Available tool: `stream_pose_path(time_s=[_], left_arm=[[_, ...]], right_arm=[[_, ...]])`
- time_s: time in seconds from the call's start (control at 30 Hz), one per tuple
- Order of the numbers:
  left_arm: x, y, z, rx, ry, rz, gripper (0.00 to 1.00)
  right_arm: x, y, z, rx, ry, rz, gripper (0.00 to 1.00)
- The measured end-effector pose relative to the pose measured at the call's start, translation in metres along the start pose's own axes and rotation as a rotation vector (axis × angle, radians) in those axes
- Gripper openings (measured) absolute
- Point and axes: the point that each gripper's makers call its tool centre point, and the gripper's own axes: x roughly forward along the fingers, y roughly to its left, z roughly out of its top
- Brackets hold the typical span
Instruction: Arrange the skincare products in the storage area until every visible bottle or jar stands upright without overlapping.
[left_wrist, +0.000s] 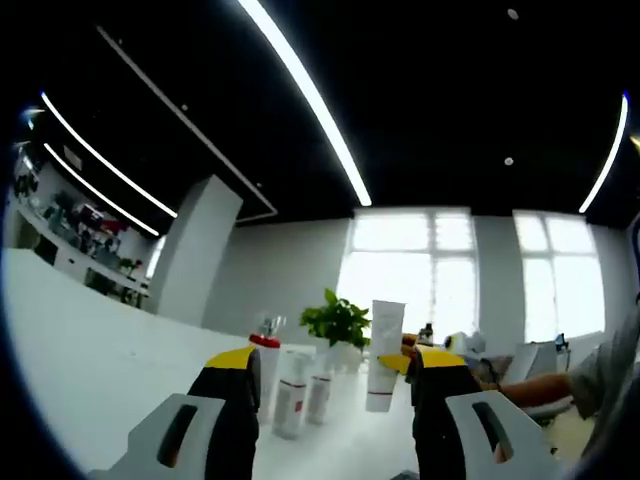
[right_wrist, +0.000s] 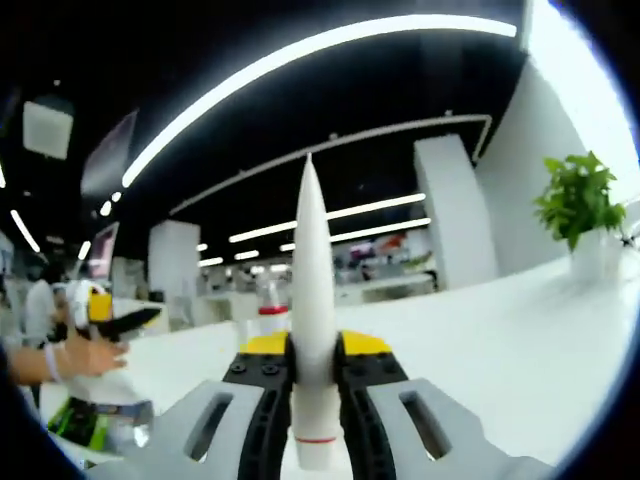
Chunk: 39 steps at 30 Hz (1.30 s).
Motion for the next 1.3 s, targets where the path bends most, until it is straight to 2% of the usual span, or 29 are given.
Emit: stream_pose_path(time_s=[0.07, 0.17, 0.3, 0.37, 0.4, 0.53, 0.63, 0.77, 0.97, 1.1, 1.27, 1.3], left_arm=[[-0.001, 0.002, 0.0, -0.008, 0.0, 0.01, 0.62], [-0.002, 0.003, -0.001, -0.006, 0.001, 0.017, 0.61], [-0.002, 0.003, -0.005, -0.001, 0.014, 0.021, 0.61], [0.0, 0.003, -0.008, 0.007, 0.028, 0.02, 0.62], [0.0, 0.003, -0.009, 0.008, 0.029, 0.019, 0.62], [0.001, -0.001, -0.006, 0.017, 0.018, -0.005, 0.61], [0.001, -0.001, -0.008, 0.014, 0.022, -0.005, 0.62], [0.002, 0.0, -0.012, 0.024, 0.039, -0.002, 0.62], [0.004, 0.003, -0.021, 0.033, 0.07, 0.009, 0.62], [0.003, 0.006, -0.026, 0.051, 0.095, 0.023, 0.61], [0.003, 0.009, -0.026, 0.031, 0.091, 0.029, 0.61], [0.003, 0.008, -0.026, 0.032, 0.091, 0.028, 0.61]], right_arm=[[0.003, -0.011, -0.003, -0.017, -0.001, -0.023, 0.14], [0.005, -0.014, -0.007, -0.03, 0.003, -0.041, 0.14], [0.009, -0.026, -0.023, -0.017, 0.044, -0.087, 0.14], [0.009, -0.028, -0.021, -0.028, 0.006, -0.087, 0.15], [0.007, -0.029, -0.025, -0.026, 0.026, -0.095, 0.15], [0.004, -0.033, -0.021, -0.032, 0.028, -0.126, 0.16], [0.001, -0.032, -0.021, -0.046, 0.043, -0.127, 0.17], [-0.003, -0.026, -0.022, -0.108, 0.085, -0.102, 0.18], [-0.004, -0.009, -0.027, -0.179, 0.115, -0.062, 0.18], [-0.004, -0.014, -0.03, -0.195, 0.125, -0.077, 0.19], [-0.014, -0.016, -0.041, -0.17, 0.205, -0.079, 0.19], [-0.018, -0.017, -0.046, -0.184, 0.246, -0.077, 0.19]])
